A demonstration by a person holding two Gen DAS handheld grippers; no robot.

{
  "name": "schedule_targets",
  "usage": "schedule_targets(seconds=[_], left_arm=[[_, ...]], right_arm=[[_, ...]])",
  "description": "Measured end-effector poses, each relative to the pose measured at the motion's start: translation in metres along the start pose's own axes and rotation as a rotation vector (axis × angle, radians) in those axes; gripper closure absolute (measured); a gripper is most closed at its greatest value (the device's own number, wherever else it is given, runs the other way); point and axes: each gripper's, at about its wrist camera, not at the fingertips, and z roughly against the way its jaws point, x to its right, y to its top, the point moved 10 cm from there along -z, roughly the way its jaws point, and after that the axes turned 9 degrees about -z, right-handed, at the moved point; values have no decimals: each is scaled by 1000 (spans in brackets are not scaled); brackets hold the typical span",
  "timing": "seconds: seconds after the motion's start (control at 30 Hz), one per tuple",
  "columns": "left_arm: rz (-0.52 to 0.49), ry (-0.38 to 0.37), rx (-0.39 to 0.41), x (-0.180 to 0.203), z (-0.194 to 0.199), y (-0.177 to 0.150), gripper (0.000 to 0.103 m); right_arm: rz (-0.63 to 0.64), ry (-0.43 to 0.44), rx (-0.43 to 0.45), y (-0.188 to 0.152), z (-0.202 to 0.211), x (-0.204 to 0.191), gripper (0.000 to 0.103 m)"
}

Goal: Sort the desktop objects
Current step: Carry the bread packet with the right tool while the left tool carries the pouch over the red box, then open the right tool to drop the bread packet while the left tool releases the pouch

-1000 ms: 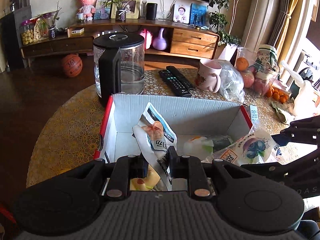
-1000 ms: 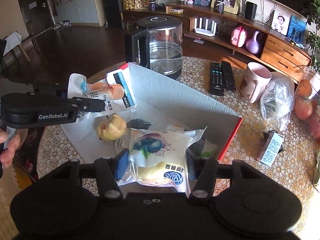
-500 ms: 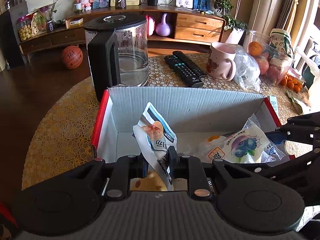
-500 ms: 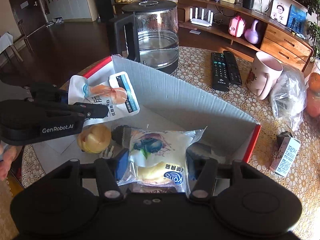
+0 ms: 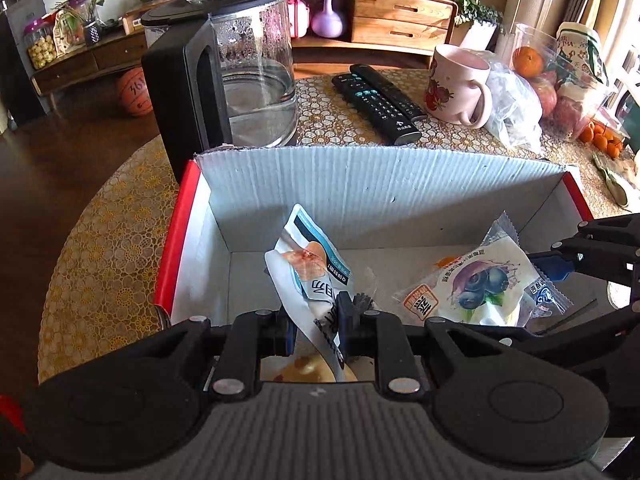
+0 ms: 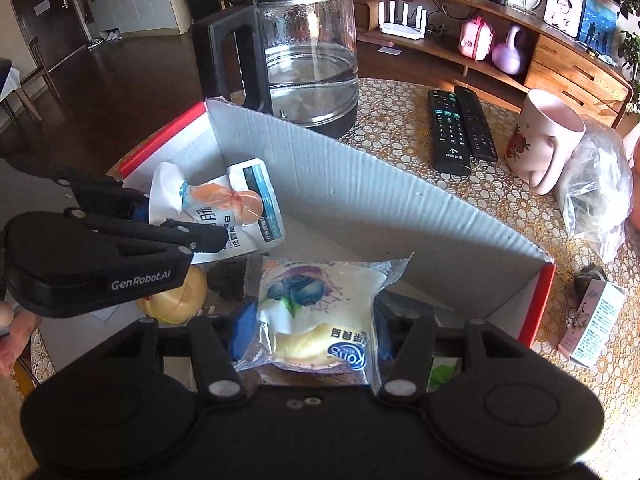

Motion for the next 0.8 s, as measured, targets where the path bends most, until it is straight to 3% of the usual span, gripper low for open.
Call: schedule_targets(seconds=[0.13,0.33,0.47,0.67,0.73,0.77,0.8], left_arm=[[12,5,-13,-1,-3,-1,84],[23,26,-32,-2,-4,-1,83],[29,39,-25,-3,-1,1,75],[33,48,-13,0,4,2,71],[33,47,-3,1,8,3,55],[32,52,8,2,11,4,40],[32,58,20,2,15,5,37]], right_arm=[[-13,7,-1,-1,-1,1,42],[-27,0,11,-3,4,6,22],[-19,7,20,-4,9,6,22],[-25,25,36,-4,20,6,22],[-30,32,40,-4,25,6,22],[-32,38,44,-5,29,5,22],[-32,43,46,-5,32,5,22]])
